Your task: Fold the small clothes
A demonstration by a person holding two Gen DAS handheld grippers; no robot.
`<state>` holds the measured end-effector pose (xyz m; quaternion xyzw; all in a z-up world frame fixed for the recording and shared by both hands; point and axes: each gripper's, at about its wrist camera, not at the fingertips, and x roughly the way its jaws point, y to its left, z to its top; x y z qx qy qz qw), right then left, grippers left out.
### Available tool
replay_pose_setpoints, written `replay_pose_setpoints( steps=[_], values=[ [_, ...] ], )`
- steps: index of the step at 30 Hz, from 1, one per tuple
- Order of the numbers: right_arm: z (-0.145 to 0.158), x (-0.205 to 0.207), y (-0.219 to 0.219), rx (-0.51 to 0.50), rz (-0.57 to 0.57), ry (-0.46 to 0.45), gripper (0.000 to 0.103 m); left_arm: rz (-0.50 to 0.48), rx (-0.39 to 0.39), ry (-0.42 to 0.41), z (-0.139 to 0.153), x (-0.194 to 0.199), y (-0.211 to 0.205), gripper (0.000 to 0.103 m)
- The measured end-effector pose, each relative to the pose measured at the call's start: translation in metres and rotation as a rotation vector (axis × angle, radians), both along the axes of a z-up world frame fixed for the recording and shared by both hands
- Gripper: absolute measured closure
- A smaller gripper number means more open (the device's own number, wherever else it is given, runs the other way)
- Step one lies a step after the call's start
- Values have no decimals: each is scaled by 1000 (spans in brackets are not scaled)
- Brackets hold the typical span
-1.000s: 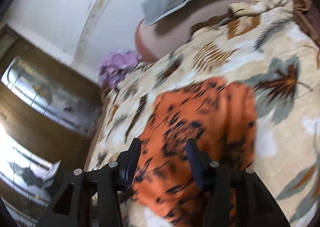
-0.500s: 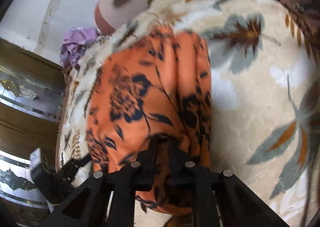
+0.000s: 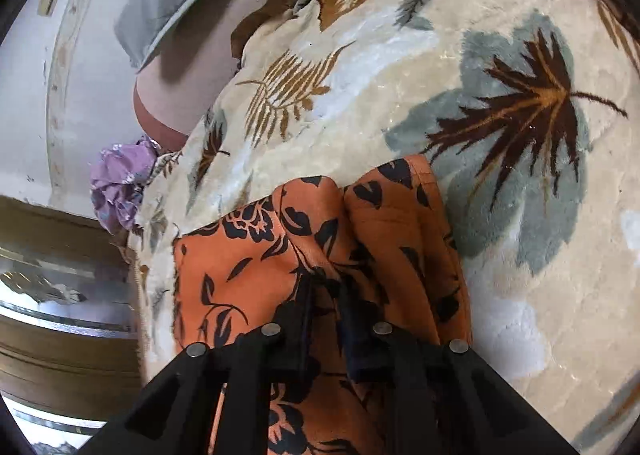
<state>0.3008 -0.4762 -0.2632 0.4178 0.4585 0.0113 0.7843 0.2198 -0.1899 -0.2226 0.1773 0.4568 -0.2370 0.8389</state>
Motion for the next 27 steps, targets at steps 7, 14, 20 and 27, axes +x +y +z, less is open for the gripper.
replay_pose_setpoints(
  steps=[7,14,20,27],
  values=[
    [41,-33,15,-115,67,-55,85,18,24,-7,2,-2,-3,38],
    [39,-68,38,-212,179,1,85,37,55,-29,3,-8,-6,38],
    [34,-85,27,-130,176,-40,86,46,28,-11,22,-4,3,38],
    [36,-112,-21,-40,-8,-110,9,163,-176,105,52,55,38,16]
  ],
)
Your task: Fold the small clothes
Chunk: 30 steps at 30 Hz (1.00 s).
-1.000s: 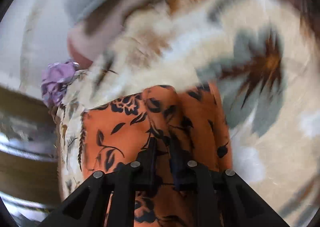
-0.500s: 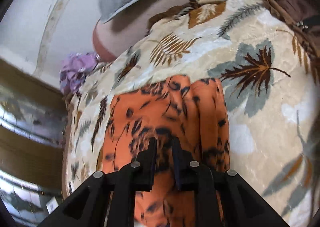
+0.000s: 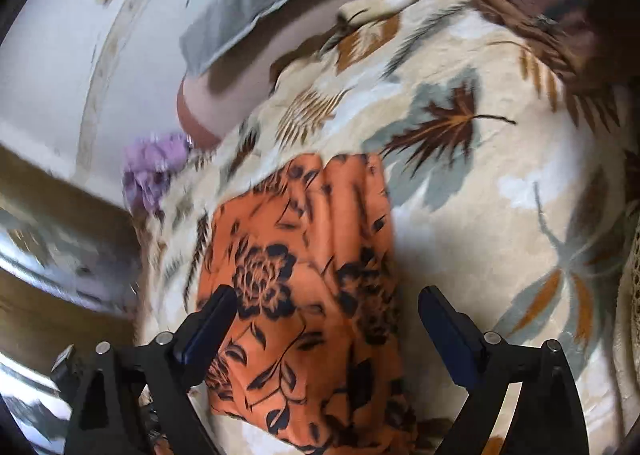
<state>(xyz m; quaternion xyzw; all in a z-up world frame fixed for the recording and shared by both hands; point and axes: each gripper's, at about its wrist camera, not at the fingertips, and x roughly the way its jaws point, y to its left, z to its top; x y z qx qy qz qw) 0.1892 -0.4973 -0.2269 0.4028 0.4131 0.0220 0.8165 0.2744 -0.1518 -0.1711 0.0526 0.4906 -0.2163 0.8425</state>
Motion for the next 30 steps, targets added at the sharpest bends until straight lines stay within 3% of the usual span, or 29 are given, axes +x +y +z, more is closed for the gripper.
replay_pose_setpoints(
  steps=[4,6,9,12,18,21,25,28,30],
  values=[
    [-24,8,-10,60,1,71,9,-8,-70,177,-30,30,-3,16],
    [-36,13,-13,114,14,83,9,-16,-142,245,-45,39,-3,16],
    [-53,23,-13,188,50,92,9,-37,-242,312,-56,44,-7,16],
    [-67,33,-10,232,72,95,9,-71,-288,347,-65,46,-14,16],
    [-78,49,5,279,116,31,11,-102,-303,357,-72,50,-26,16],
    [-78,58,21,229,152,33,28,-104,-280,347,-75,51,-33,17],
    [-68,60,32,162,155,29,46,-90,-224,289,-68,44,-37,37],
    [-57,59,37,116,149,16,51,-100,-188,234,-56,38,-38,53],
    [-51,57,40,104,142,8,53,-102,-167,205,-48,35,-38,58]
  ],
)
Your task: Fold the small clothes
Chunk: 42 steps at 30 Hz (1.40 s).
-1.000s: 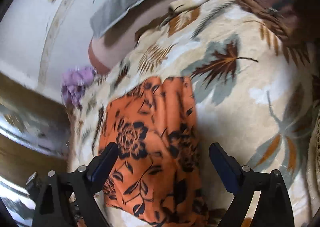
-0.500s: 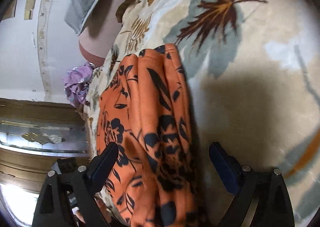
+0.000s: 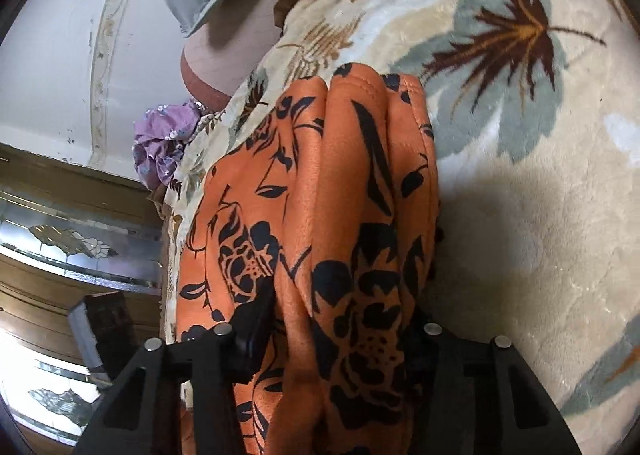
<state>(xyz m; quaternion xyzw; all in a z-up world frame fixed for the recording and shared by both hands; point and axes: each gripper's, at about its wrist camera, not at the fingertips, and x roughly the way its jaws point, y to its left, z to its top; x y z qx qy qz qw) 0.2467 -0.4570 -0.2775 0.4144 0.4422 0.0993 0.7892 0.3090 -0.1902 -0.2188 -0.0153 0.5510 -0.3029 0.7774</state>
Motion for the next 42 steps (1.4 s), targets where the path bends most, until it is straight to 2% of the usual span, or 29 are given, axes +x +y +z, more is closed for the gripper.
replay_pose_setpoints(
  steps=[2,8,21,32,42],
  values=[
    [9,-4,3,-17,-1,-21,55,2,21,-32,9,-4,-1,61],
    [40,-13,22,-42,28,-104,57,19,85,-143,39,-19,9,62],
    [96,-39,75,5,92,-289,57,100,219,-418,114,-71,57,62],
    [106,-62,112,30,130,-333,57,134,249,-476,132,-104,88,62],
    [85,-62,145,60,145,-292,57,163,283,-465,117,-114,116,62]
  ],
)
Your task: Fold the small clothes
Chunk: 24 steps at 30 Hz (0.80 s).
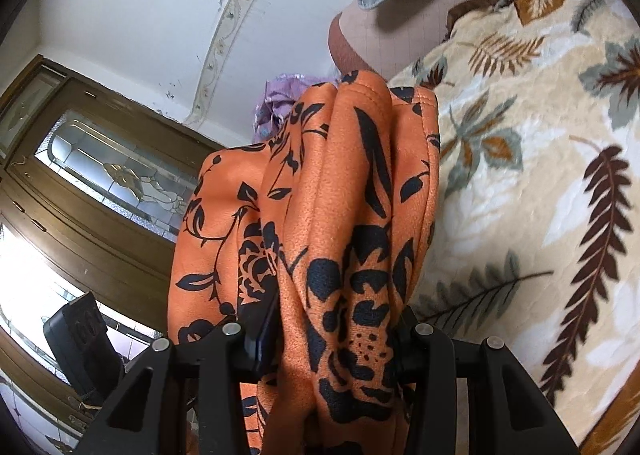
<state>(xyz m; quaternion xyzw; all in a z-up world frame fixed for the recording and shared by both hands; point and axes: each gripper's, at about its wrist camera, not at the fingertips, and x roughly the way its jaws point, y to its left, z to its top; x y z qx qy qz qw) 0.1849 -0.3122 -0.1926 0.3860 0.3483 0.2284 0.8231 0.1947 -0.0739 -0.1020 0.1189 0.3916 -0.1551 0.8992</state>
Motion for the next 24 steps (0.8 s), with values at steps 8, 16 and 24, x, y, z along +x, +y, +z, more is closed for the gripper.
replay_pose_setpoints(
  steps=[8,16,24],
  values=[
    [-20,16,26,-35,49,68,57,46,-1,59,-31,6,26,62],
    [-65,37,43,-119,45,220,55,69,68,155,-83,23,29,56],
    [-43,15,47,-335,-54,182,41,102,175,49,-83,14,36,33]
  ],
)
